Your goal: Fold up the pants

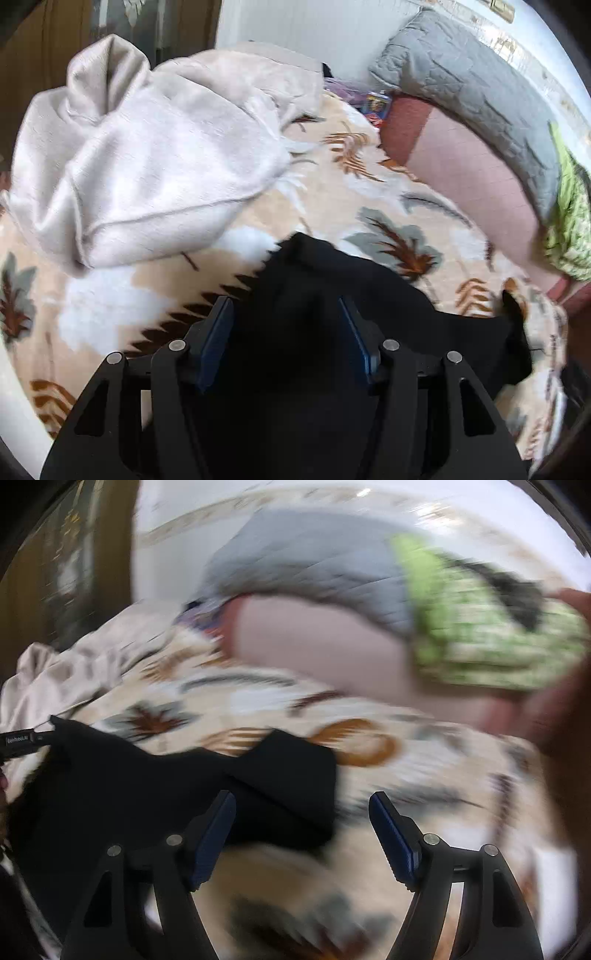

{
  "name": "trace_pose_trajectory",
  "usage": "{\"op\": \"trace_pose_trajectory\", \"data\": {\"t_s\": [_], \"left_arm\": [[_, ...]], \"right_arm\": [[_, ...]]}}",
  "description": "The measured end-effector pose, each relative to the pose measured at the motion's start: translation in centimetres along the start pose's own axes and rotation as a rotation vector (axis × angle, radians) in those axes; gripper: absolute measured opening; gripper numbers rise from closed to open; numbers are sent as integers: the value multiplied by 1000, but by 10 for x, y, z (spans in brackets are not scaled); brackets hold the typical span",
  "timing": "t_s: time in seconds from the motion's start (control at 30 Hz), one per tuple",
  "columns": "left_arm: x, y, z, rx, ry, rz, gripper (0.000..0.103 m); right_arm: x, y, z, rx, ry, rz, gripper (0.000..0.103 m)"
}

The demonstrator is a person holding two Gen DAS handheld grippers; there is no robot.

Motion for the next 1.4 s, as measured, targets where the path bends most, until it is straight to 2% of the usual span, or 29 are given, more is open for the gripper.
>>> {"op": "trace_pose_trajectory", "data": {"t_s": [0.1, 0.17, 0.2, 0.23, 0.27, 0.3, 0.33, 0.4, 0.47, 0.5, 0.57, 0.6, 0.7, 0.77, 0.83, 0.93, 1.0, 1.1, 1.17, 1.23, 1.3, 1.4], "left_arm": [[4, -2, -19, 66, -21, 31, 56], [14, -9, -32, 112, -47, 86, 56], [22, -14, -38, 131, -56, 116, 56], [30, -21, -44, 144, -67, 160, 56], [36, -26, -51, 146, -74, 185, 56], [41, -30, -53, 147, -85, 213, 56], [46, -33, -53, 148, -90, 236, 56], [51, -36, -54, 144, -95, 250, 56], [51, -35, -54, 146, -93, 245, 57], [52, -34, -53, 147, -91, 243, 57], [52, -33, -53, 141, -95, 238, 57], [52, -33, -55, 136, -101, 235, 59], [55, -34, -63, 122, -125, 228, 60], [58, -35, -69, 114, -157, 228, 61], [60, -34, -73, 89, -190, 218, 61], [62, -33, -73, 85, -201, 213, 63], [62, -34, -74, 83, -208, 213, 63], [63, -34, -74, 83, -223, 210, 63], [65, -34, -75, 85, -235, 210, 64], [66, -34, -76, 97, -244, 211, 69], [68, -35, -80, 111, -252, 215, 83], [74, -39, -92, 91, -321, 230, 95]], "right_arm": [[-10, -38, 30, -4, 142, 66, 76], [-10, -70, 45, 107, 279, 113, 76], [-7, -83, 48, 137, 324, 147, 72], [-5, -92, 46, 191, 356, 172, 57], [-6, -95, 43, 226, 360, 173, 35], [-13, -89, 30, 245, 290, 151, 8], [-20, -78, 13, 224, 173, 120, 4], [-29, -53, -18, 203, -5, 58, 4], [-22, -20, -68, 138, -291, 24, 4], [-16, -10, -83, 122, -379, 14, 4], [24, 15, -134, 56, -670, 6, 4], [46, 22, -151, 40, -767, 12, 4], [96, 31, -179, -13, -936, 43, 4], [115, 35, -188, -38, -984, 51, 4], [129, 47, -188, -80, -1026, 22, 4], [142, 58, -181, -100, -1023, -4, 4], [153, 50, -183, -77, -1031, 42, 4], [182, 35, -193, -78, -1114, 112, 5], [196, 39, -204, -42, -1142, 94, 4], [198, 49, -211, 33, -1137, 80, 10], [196, 58, -212, 152, -1054, 88, 10], [189, 64, -209, 212, -964, 90, 19]]}}
Point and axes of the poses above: each gripper's, at about its wrist camera, not at the fingertips, and y roughly against the way its jaws point, z to its left, x to its underside, the point moved 5 cm from there along -y, roughly the way its jaws point, and after that the axes turned 3 degrees about -y, right-handed, at the moved point
